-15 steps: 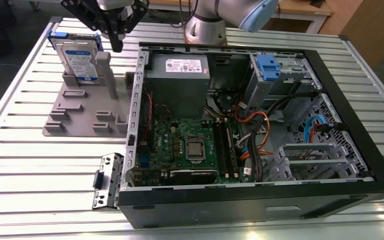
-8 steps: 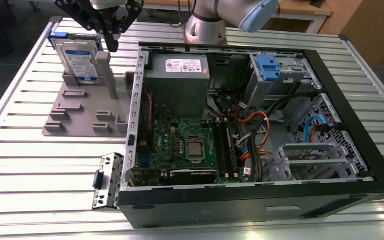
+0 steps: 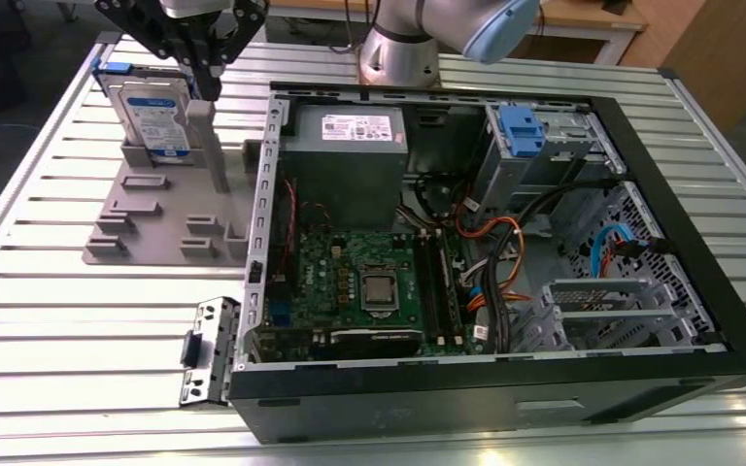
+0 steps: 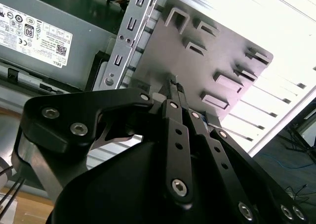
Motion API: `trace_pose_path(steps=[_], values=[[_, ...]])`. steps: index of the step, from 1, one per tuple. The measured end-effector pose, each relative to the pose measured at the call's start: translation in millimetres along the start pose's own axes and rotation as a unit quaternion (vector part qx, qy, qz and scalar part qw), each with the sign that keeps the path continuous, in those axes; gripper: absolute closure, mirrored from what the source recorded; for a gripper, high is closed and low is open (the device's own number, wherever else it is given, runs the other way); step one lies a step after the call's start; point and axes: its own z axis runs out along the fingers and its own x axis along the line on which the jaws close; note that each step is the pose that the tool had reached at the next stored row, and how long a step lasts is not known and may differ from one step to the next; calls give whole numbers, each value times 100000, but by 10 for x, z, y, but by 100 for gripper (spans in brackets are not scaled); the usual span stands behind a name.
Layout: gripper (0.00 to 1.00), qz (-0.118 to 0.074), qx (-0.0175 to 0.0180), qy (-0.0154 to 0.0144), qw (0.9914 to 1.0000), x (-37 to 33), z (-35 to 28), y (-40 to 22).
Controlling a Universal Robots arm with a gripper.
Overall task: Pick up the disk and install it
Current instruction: 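Reach for the disk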
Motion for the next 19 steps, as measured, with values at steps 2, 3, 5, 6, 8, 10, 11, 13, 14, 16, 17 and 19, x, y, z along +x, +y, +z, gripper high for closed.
trace_pose_path(steps=[2, 3, 5, 6, 8, 10, 11, 13, 14, 16, 17, 19], values=[[90, 3, -2, -1, 100000, 20, 0, -1], [90, 3, -1, -1, 100000, 29, -1, -2], [90, 2, -2, -1, 100000, 49, -1, -4], [90, 0, -3, -2, 100000, 59, -1, -5], [90, 1, -3, -1, 100000, 81, -1, -6], [90, 1, -2, -2, 100000, 103, -2, -8], [90, 3, -3, -2, 100000, 114, -2, -8], [90, 0, 3, 5, 100000, 136, -3, -10], [90, 0, 3, 3, 100000, 147, -3, -11], [90, -1, -2, -3, 100000, 168, -3, -13], [90, 0, 0, 2, 100000, 179, -3, -14], [90, 1, -1, 1, 100000, 198, -3, -15]])
